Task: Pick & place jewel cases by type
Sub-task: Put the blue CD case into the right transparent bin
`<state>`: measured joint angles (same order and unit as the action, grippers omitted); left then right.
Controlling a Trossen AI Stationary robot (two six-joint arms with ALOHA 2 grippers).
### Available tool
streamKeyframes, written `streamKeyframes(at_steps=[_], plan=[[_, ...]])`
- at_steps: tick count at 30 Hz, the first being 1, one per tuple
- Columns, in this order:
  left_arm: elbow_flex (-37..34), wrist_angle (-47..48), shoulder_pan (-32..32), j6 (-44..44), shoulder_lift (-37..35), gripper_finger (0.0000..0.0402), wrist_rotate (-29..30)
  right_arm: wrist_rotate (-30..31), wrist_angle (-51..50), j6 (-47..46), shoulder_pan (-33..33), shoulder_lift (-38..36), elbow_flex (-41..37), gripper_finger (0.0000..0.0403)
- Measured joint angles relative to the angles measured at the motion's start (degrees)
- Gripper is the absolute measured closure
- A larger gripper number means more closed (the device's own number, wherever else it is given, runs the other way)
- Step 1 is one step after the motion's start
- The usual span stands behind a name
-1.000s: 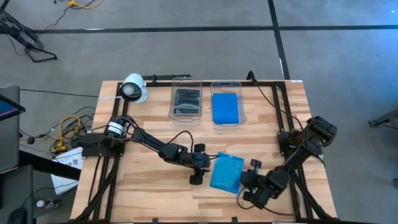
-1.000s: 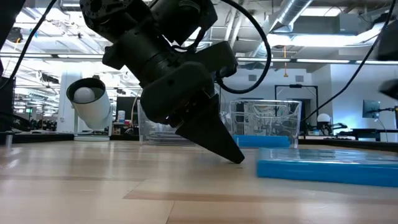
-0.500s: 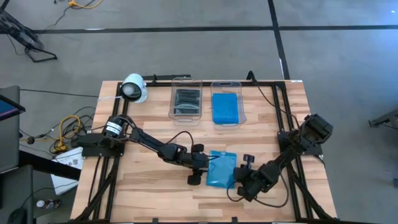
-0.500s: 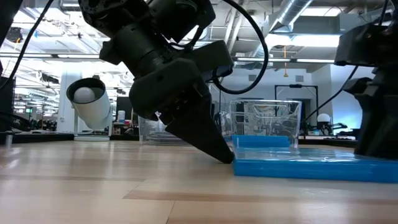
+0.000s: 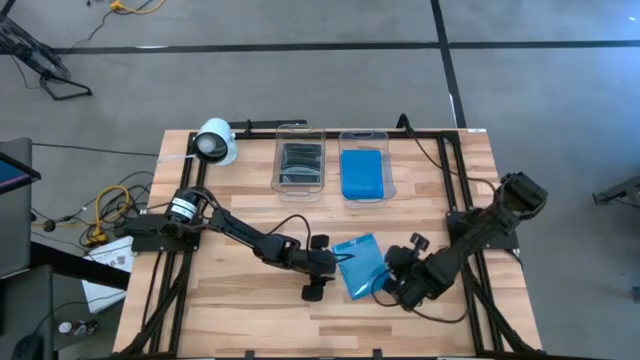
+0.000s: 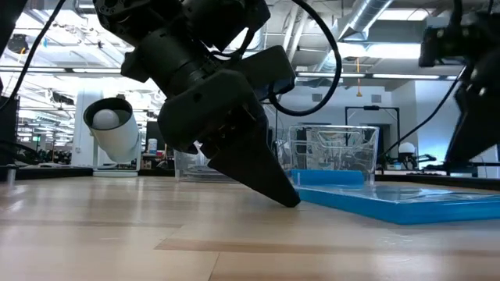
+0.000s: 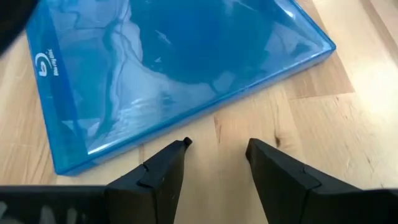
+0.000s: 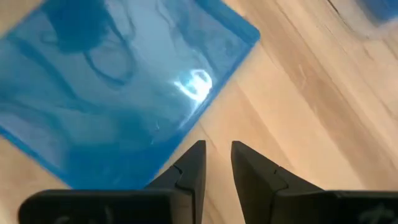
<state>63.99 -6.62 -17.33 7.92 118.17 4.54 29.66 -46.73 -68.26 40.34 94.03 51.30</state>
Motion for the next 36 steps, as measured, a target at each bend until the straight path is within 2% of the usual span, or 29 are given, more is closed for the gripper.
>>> streamKeyframes(at_steps=[3,8,11,15,21,29,32,36], plan=[[0.02,0.18,-0.25,0.18,0.02,0.0228,2.03,-0.29,-1.5,-5.58,0.91,-3.34,0.01,0.0333],[-0.08,-0.8,-0.45,-1.0,0.07,0.0228,2.48,5.8,1.03,-11.65,1.89,-7.79,-0.73,0.0333],[-0.09,-0.87,-0.69,-2.02,0.07,0.0228,2.89,4.62,6.41,-12.97,1.17,-10.19,-4.32,0.0332],[-0.09,-0.92,-0.73,-2.14,0.07,0.0228,3.08,1.72,18.86,-14.68,-0.05,-13.48,-11.79,0.032],[-0.09,-0.93,-0.98,-2.14,0.09,0.0228,3.55,0.06,33.29,-15.99,-1.47,-15.71,-20.58,0.0268],[-0.11,-0.97,-1.17,0.66,0.09,0.0228,5.49,-7.57,34.25,-17.83,-4.32,-12.89,-21.96,0.0174],[-0.12,-0.96,-0.8,5.16,0.11,0.0228,5.8,-9.67,34.91,-17.31,-5.69,-11.21,-21.79,0.016],[-0.09,-1.0,-0.31,10.06,0.11,0.0228,4.96,-11.23,40.09,-14.2,-7.17,-9.2,-21.78,0.016]])
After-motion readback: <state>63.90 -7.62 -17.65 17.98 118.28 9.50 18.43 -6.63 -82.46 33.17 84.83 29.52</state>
